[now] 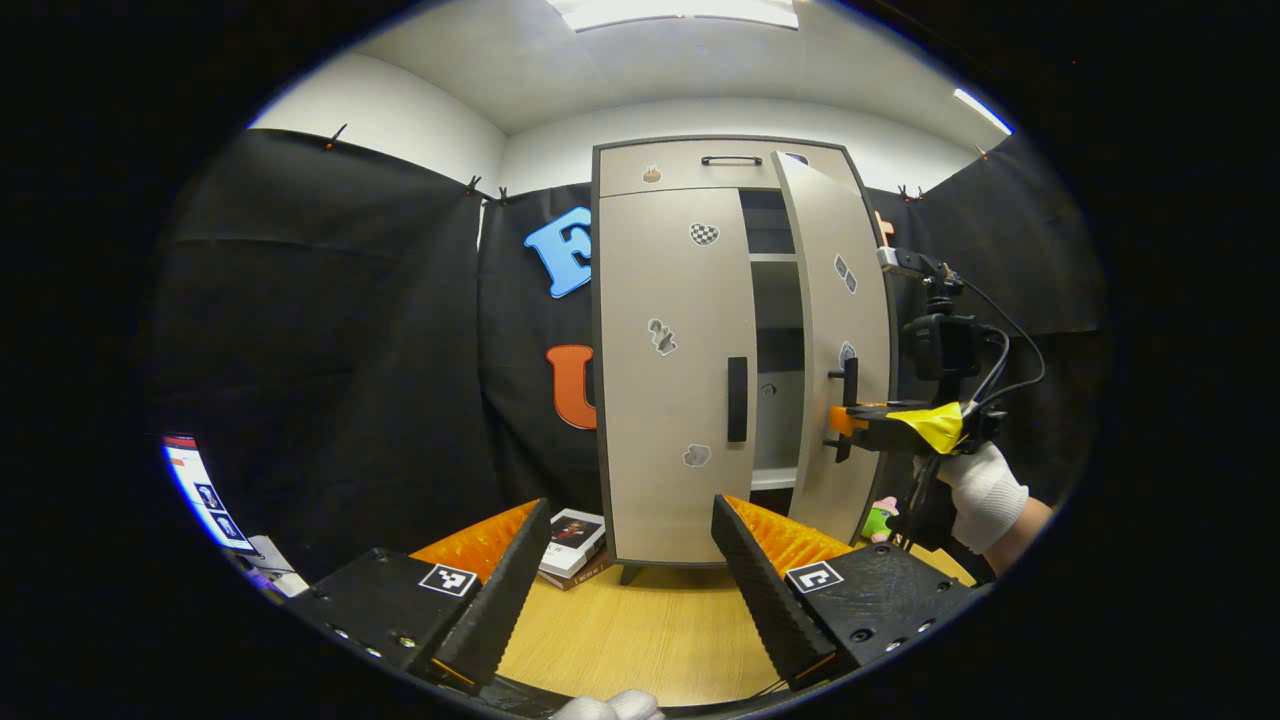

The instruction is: Open the right door of the double-door shoe cabinet with the right hand, and open the left door with the left hand.

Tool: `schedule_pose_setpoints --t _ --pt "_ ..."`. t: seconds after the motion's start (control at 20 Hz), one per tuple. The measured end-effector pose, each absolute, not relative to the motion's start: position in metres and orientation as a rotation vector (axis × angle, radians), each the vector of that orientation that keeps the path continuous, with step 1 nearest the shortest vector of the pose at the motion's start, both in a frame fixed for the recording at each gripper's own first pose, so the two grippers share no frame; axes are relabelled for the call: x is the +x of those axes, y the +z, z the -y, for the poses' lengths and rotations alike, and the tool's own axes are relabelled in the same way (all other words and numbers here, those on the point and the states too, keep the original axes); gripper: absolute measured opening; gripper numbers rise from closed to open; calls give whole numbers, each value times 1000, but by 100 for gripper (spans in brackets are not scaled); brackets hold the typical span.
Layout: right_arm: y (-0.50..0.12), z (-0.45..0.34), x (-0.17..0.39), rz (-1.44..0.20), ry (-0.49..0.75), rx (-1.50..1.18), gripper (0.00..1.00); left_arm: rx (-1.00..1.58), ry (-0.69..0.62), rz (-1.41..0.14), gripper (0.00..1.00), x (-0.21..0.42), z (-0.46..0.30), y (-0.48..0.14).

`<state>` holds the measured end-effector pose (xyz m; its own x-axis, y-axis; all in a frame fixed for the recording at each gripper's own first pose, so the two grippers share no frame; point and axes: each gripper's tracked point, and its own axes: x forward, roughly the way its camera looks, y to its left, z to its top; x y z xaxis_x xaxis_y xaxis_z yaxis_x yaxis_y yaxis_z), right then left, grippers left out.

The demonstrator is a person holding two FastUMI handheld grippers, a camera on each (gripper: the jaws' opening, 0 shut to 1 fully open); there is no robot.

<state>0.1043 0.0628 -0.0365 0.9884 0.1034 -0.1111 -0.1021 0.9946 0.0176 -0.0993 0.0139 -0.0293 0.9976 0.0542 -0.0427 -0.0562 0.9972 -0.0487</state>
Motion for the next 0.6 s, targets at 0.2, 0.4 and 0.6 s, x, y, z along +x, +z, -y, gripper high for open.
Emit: schedule_pose_setpoints --t 0.2,0.4,0.6 --pt "-37 -28 76 -106 64 13 19 -56 3 -46 96 -91 1 -33" --pt "-36 8 58 -105 35 8 16 -57 -61 -46 96 -75 27 -32" --pt "-35 48 46 -103 -6 0 7 -55 -117 -39 97 -60 60 -27"
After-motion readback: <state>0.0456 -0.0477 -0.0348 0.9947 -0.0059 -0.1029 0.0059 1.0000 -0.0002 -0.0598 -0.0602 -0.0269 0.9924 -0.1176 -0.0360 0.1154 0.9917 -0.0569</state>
